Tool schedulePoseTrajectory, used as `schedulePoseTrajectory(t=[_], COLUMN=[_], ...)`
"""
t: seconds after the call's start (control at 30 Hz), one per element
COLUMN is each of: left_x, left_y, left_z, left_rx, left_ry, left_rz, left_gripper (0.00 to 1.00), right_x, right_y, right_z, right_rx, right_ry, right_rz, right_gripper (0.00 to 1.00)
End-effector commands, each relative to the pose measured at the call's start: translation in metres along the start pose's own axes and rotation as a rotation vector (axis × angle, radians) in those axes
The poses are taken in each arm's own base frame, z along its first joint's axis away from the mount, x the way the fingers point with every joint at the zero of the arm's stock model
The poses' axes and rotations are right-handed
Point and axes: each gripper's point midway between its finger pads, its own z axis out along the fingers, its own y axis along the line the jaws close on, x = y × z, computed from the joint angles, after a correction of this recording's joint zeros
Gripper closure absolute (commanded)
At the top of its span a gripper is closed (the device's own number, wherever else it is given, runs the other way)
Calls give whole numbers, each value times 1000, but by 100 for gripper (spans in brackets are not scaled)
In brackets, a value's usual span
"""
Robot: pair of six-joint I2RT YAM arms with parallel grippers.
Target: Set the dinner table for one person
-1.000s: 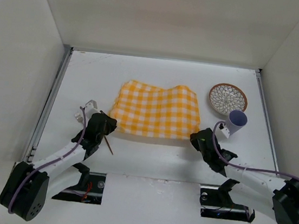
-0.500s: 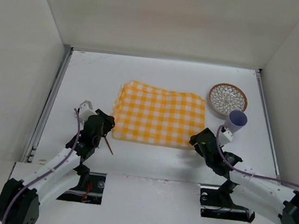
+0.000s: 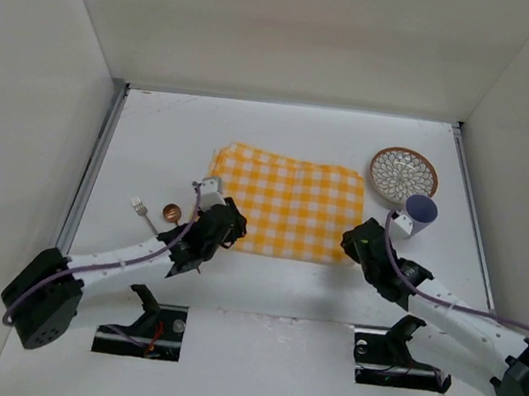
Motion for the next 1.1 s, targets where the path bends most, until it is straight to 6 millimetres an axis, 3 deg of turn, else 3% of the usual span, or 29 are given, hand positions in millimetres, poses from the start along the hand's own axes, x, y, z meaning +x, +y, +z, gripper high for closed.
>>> schedulePoseTrajectory(t=[0.0, 0.1, 0.23, 0.43, 0.57, 0.73, 0.87, 0.97, 1.07], left_x=[9, 27, 24, 18, 24, 21, 18, 11, -4], left_y=[-45, -47, -12, 53, 79, 83, 77, 74, 65], left_z=[6, 18, 35, 36, 31, 27, 24, 19, 14], left_rx=[100, 88, -9, -145, -190, -186, -163, -148, -125], left_ry=[16, 62, 38, -4, 0, -16, -21, -37, -65], left_rz=[17, 35, 2, -58, -90, -119, -123, -130, -142], left_gripper=[66, 66, 68, 68, 68, 68, 68, 68, 68], right_x=[-1, 29, 52, 52, 43, 36, 26, 14, 3], right_y=[26, 24, 17, 7, 4, 12, 14, 19, 16], right_z=[5, 20, 35, 52, 66, 78, 79, 70, 53], right_rx=[-68, -67, -43, -4, 18, 18, 12, -17, -26], right_ry=[6, 90, 136, 129, 112, 107, 87, 68, 35], right_rz=[10, -3, -6, 5, 21, 13, 3, 9, 32], right_gripper=[72, 71, 71, 71, 71, 71, 64, 56, 56])
